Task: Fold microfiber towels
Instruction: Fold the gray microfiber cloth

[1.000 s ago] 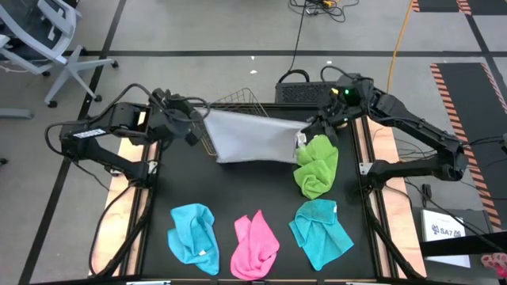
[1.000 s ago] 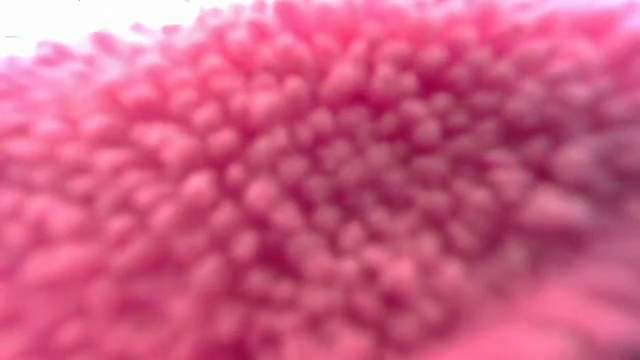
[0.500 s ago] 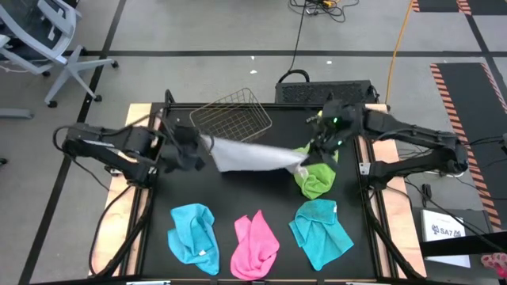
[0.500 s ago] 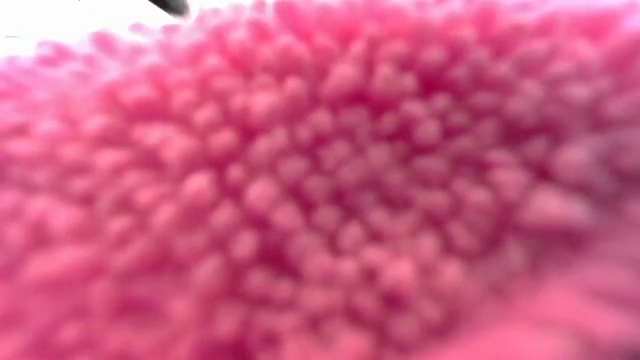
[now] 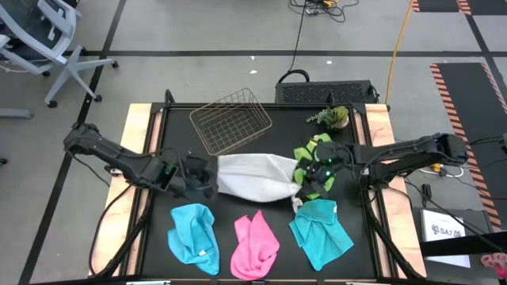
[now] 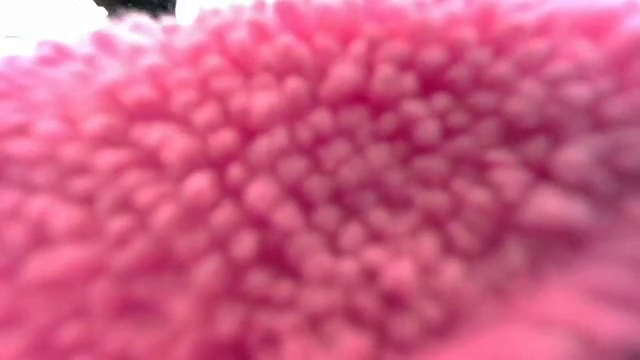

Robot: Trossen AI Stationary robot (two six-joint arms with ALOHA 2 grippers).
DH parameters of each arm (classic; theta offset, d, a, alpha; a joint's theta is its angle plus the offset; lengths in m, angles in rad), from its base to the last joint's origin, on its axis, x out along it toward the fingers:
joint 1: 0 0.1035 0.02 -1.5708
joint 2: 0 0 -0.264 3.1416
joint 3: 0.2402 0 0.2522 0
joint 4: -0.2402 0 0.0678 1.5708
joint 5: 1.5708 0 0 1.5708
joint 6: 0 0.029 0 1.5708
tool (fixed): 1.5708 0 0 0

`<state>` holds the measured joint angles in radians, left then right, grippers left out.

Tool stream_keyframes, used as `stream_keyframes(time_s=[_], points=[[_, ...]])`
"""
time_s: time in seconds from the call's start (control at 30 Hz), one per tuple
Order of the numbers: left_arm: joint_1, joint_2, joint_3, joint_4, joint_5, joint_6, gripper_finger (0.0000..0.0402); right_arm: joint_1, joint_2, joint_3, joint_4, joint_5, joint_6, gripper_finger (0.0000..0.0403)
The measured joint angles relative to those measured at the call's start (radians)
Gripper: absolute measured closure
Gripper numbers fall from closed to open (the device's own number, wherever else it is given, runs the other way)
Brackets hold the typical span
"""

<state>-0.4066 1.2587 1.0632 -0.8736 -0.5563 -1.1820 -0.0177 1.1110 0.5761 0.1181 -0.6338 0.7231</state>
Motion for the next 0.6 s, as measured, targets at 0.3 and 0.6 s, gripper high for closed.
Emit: stream_keyframes(time_s=[0.3, 0.6], points=[[-0.073, 0.012, -0.040, 0.011, 0.005, -0.183, 0.0401, 0.149, 0.000, -0.071, 0.157, 0.125, 0.145, 0.0403], [0.011, 0.175, -0.041, 0.024, -0.074, -0.110, 0.0401, 0.108, 0.000, -0.071, 0.141, 0.408, -0.062, 0.0403]])
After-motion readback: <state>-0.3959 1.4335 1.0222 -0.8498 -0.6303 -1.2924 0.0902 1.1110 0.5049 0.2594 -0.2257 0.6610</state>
